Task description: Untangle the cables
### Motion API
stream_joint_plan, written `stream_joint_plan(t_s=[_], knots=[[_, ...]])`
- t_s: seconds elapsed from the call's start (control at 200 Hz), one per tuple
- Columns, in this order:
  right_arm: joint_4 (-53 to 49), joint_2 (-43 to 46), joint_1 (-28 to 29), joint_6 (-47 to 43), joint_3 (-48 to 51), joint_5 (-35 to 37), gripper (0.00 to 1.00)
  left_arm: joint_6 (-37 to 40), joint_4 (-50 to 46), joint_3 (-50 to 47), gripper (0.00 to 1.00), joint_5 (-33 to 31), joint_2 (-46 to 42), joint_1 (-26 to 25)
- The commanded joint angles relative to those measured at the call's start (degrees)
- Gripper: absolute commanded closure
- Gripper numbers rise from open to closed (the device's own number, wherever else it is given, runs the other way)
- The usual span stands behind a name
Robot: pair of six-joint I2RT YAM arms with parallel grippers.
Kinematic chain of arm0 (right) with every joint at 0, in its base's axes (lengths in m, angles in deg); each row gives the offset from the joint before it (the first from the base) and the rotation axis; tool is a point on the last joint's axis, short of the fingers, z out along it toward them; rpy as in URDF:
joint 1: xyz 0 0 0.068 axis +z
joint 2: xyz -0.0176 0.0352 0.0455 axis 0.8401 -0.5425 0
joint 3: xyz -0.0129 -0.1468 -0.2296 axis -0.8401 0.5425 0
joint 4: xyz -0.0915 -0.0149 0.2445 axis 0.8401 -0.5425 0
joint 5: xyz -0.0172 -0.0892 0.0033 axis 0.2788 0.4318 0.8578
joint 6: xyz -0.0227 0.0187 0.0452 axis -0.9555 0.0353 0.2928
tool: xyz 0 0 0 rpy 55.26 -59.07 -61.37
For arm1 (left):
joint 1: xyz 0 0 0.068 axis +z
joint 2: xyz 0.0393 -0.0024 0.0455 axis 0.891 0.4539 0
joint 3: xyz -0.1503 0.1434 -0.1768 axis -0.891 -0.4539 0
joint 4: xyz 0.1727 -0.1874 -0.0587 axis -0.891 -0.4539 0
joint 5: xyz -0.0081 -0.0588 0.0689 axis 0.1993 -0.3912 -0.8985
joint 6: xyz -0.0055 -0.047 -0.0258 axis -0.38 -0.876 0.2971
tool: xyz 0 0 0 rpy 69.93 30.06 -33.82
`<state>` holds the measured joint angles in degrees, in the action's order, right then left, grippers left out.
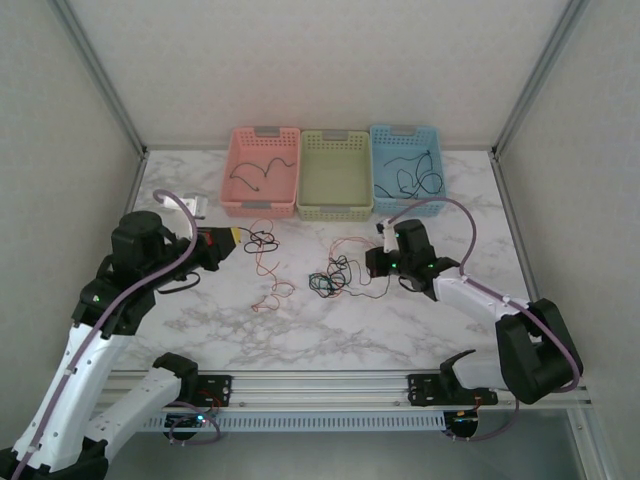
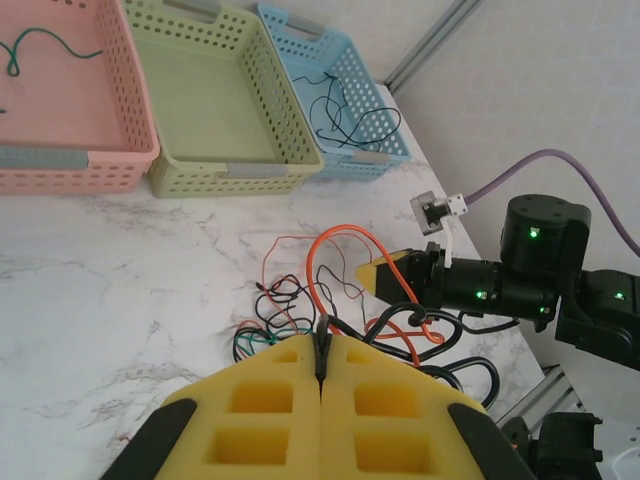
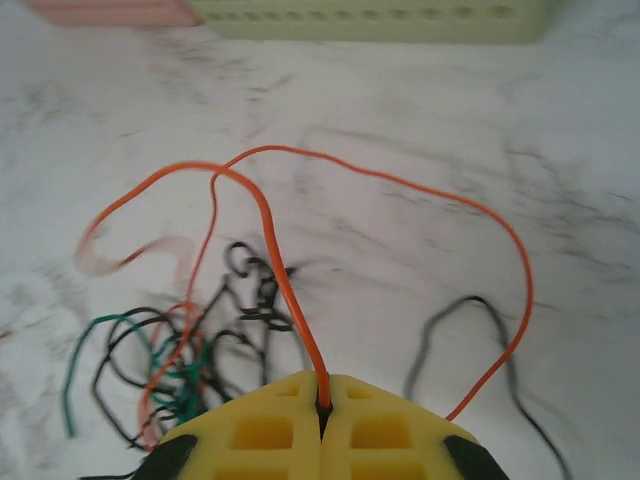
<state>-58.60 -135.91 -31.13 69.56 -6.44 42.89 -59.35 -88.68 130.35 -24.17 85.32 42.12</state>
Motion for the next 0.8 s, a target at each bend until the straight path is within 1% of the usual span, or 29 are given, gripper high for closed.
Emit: stream_joint_plan(t_s=[0.0,0.125,0.155,0.215,0.245,0.275,0.335,0.41,0.465,0.521,0.616,0.661,0.696,0.716,0.791], knots=[[0.76,0.73,-1.17,3.1,0.59,-0.91,1.0,0.23,0.81,0.92,1.0,-0.92,-0.33,0.23],[2.34,1.31,-1.14,1.75,-0.05,-6.44,1.0,-1.05,2.34,0.4,1.0,-0.6,-0.15,0.23],[2.64,1.73,-1.12,1.73,-0.09,-7.12,0.91,-1.31,2.63,0.36,1.0,-0.43,-0.05,0.23],[3.05,3.0,-1.08,1.72,-0.14,-7.41,0.68,-1.76,3.07,0.28,1.0,-0.31,0.14,0.23],[3.39,3.98,-0.98,1.72,-0.09,-7.8,0.59,-1.96,3.25,0.3,1.0,-0.39,0.18,0.23],[3.66,5.11,-0.62,1.61,-0.13,-8.25,0.54,-2.2,3.29,0.27,1.0,-0.54,0.25,0.24],[4.23,7.8,0.91,0.77,-0.36,-8.83,0.48,-2.64,3.51,0.27,1.0,-0.52,0.67,0.23],[4.37,10.68,4.01,-1.41,-1.08,-8.64,0.44,-3.06,3.75,0.36,1.0,-0.57,1.22,0.24],[3.55,11.94,6.46,-2.84,-2.45,-8.43,0.43,-3.37,3.93,0.44,1.0,-0.52,1.75,0.23],[3.04,12.5,8.73,-4.53,-4.18,-10.26,0.43,-3.93,4.53,0.36,1.0,-0.51,2.06,0.23],[3.38,11.96,13.98,-6.89,-7.24,-13.37,0.43,-5.6,5.98,0.03,1.0,-0.12,2.48,0.23],[5.07,11.34,16.14,-7.14,-8.06,-14.35,0.43,-6.54,6.67,-0.16,1.0,0.25,2.7,0.23],[6.39,10.9,16.5,-7.11,-8.53,-15.16,0.42,-7.11,7.07,-0.25,1.0,0.4,2.78,0.23],[7.07,10.53,18.49,-7.21,-8.85,-15.49,0.42,-7.45,7.3,-0.3,1.0,0.43,2.8,0.23],[9.27,9.07,21.59,-8.33,-10.4,-16.34,0.39,-8.28,7.65,-0.52,1.0,0.35,2.85,0.23]])
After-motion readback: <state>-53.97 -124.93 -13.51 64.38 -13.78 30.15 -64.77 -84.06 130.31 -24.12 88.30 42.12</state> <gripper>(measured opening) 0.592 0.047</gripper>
